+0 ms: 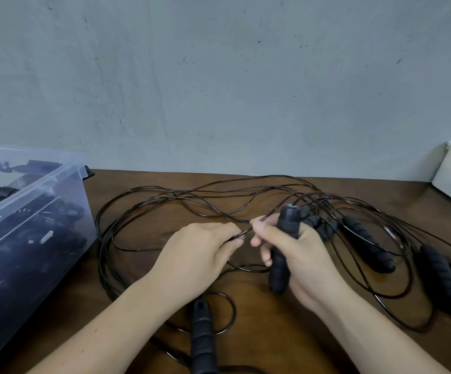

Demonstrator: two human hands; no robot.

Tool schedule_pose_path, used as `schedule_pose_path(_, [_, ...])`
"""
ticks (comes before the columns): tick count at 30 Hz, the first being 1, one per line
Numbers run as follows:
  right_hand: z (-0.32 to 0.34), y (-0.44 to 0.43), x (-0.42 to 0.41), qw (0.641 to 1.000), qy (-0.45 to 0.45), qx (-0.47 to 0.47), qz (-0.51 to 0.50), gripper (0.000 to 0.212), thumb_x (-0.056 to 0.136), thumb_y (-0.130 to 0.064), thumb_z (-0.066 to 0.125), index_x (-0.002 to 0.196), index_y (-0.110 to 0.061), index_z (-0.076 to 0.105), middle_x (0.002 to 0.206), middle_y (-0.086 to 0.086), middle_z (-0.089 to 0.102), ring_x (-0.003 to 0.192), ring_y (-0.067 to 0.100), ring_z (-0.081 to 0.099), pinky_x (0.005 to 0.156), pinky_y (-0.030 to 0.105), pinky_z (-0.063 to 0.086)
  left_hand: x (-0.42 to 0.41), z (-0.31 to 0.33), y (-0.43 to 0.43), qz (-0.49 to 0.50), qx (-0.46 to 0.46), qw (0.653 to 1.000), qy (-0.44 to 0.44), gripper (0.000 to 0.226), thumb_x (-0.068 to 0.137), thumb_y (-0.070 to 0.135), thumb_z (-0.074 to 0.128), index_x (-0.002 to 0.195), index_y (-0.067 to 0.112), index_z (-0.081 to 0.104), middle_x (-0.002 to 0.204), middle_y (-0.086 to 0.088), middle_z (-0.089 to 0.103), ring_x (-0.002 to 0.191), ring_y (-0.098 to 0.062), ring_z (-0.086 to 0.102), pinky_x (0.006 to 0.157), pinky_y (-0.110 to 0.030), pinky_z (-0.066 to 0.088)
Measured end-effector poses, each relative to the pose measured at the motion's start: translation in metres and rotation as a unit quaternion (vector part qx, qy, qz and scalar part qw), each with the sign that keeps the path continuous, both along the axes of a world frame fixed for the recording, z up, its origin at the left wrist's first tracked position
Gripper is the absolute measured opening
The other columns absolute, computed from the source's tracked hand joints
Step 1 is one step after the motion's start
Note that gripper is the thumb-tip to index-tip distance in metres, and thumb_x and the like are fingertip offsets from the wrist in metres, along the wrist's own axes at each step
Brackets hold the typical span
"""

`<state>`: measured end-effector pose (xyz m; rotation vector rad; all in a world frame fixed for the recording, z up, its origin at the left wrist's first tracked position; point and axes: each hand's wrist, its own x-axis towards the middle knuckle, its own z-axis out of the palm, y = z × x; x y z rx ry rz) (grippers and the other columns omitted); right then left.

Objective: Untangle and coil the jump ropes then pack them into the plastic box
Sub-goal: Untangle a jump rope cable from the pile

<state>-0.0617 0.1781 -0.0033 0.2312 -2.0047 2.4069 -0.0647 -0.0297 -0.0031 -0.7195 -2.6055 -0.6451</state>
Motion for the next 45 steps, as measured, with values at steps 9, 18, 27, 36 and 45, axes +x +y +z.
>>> schedule_pose_path(9, [0.003, 0.0, 0.003, 0.999, 0.02, 0.027, -0.013, 0.009, 0.094, -0.013, 0.076, 0.091, -0.004, 0.079, 0.089, 0.021, 0.076, 0.064, 0.019, 0.057, 0.064, 0.031, 0.051, 0.001, -0.001, 0.001, 0.001, 0.001, 1.0, -0.008, 0.012, 0.102, 0.041, 0.059, 0.092, 0.041, 0.053, 0.077, 0.018, 0.06, 0.078, -0.006, 0.058, 0.065, -0.032, 0.051])
schedule_pose_path(18, [0.023, 0.023, -0.008, 0.991, 0.013, -0.097, -0.089, 0.01, 0.097, -0.009, 0.07, 0.088, -0.005, 0.067, 0.078, 0.011, 0.068, 0.057, 0.018, 0.05, 0.056, 0.027, 0.048, -0.001, -0.004, 0.0, 0.025, 0.004, 0.998, -0.062, 0.006, 0.103, 0.038, 0.062, 0.105, 0.041, 0.066, 0.092, 0.02, 0.068, 0.087, 0.002, 0.062, 0.074, -0.026, 0.055])
schedule_pose_path(27, [0.003, 0.004, -0.001, 0.999, 0.005, 0.007, -0.034, 0.007, 0.095, -0.018, 0.078, 0.096, -0.011, 0.079, 0.09, 0.017, 0.077, 0.062, 0.019, 0.058, 0.06, 0.028, 0.05, -0.002, -0.004, 0.001, 0.007, 0.021, 0.999, -0.036, 0.016, 0.107, 0.039, 0.056, 0.111, 0.038, 0.072, 0.077, 0.015, 0.063, 0.08, -0.005, 0.062, 0.068, -0.027, 0.051])
schedule_pose_path(36, [-0.002, -0.003, 0.004, 0.998, -0.008, 0.035, -0.05, 0.023, 0.095, -0.02, 0.077, 0.084, 0.0, 0.076, 0.079, 0.014, 0.076, 0.062, 0.018, 0.058, 0.061, 0.026, 0.053, 0.001, -0.002, 0.002, -0.009, 0.036, 0.999, -0.032, 0.011, 0.103, 0.044, 0.059, 0.105, 0.039, 0.068, 0.075, 0.017, 0.064, 0.08, -0.004, 0.064, 0.069, -0.031, 0.053])
schedule_pose_path(45, [0.019, 0.033, -0.016, 0.982, -0.055, -0.137, -0.118, 0.017, 0.096, -0.023, 0.077, 0.083, -0.011, 0.075, 0.078, 0.009, 0.063, 0.057, 0.016, 0.049, 0.051, 0.024, 0.047, 0.002, 0.0, 0.002, 0.015, 0.025, 0.998, -0.056, 0.014, 0.103, 0.051, 0.056, 0.102, 0.041, 0.067, 0.075, 0.021, 0.066, 0.081, -0.001, 0.063, 0.067, -0.018, 0.048])
